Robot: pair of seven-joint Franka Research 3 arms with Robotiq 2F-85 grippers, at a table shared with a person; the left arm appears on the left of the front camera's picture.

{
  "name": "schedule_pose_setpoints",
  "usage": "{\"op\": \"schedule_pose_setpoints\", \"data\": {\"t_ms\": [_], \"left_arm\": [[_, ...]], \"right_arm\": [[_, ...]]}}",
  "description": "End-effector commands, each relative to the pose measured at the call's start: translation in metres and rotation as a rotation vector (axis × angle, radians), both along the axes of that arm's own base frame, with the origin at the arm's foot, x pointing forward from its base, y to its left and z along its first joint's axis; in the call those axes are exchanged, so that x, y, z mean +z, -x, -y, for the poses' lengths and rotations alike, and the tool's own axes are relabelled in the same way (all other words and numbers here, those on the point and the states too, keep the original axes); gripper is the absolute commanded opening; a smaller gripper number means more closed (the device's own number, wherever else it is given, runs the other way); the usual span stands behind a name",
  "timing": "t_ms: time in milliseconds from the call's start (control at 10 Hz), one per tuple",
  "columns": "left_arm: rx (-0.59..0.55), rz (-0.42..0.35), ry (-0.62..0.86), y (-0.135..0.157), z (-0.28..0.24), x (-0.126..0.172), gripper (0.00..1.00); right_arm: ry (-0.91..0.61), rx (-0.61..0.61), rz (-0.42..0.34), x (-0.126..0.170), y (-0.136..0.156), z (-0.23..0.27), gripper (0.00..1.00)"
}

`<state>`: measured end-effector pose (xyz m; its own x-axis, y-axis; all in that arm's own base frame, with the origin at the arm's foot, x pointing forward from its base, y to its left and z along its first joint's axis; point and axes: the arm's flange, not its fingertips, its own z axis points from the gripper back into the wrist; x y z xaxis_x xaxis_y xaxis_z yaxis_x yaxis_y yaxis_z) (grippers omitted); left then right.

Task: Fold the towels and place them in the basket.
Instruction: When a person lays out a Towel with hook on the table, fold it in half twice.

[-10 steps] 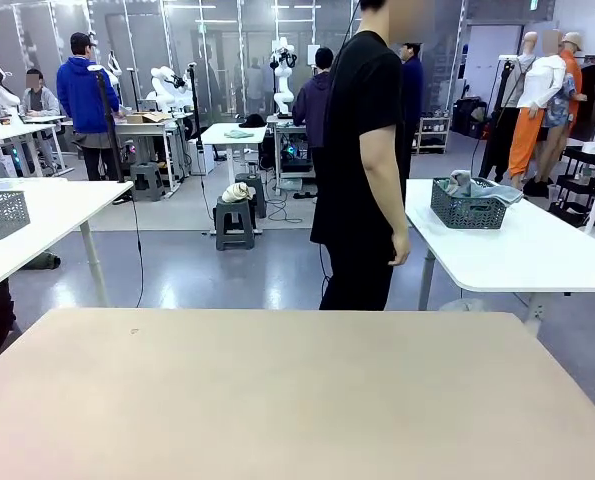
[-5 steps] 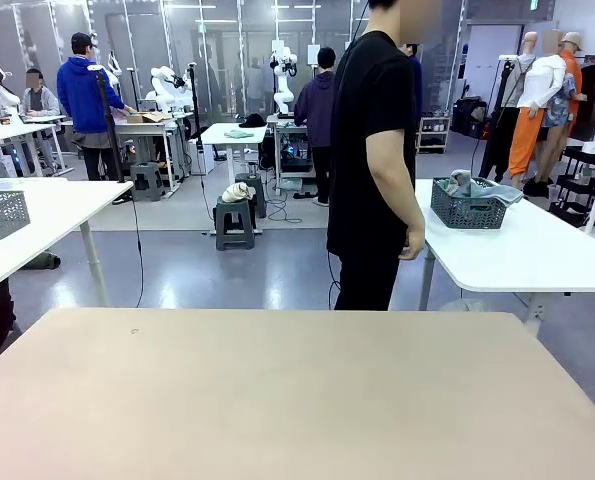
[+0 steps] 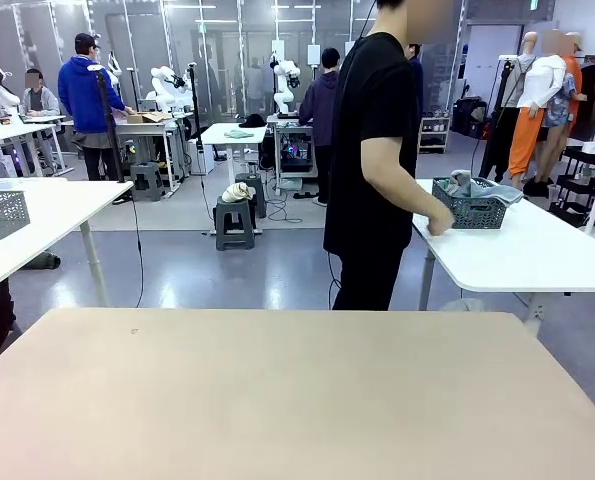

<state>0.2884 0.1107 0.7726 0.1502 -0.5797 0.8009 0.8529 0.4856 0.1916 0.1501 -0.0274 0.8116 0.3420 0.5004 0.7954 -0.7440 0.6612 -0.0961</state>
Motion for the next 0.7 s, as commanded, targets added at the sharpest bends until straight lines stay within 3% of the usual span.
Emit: {"op": "schedule_pose_setpoints", "data": {"t_ms": [0, 600], "left_arm": [[-0.027, 0.001, -0.010, 0.0037, 0.0012, 0.0067, 1.00], [-0.004, 0.000, 0.001, 0.0008, 0.0019, 0.0009, 1.00]], "right_arm": [[0.009, 0.024, -0.017, -0.0050, -0.0032, 0.0030, 1.00], [0.004, -0.013, -0.016, -0.0014, 0.0010, 0.0015, 1.00]]}}
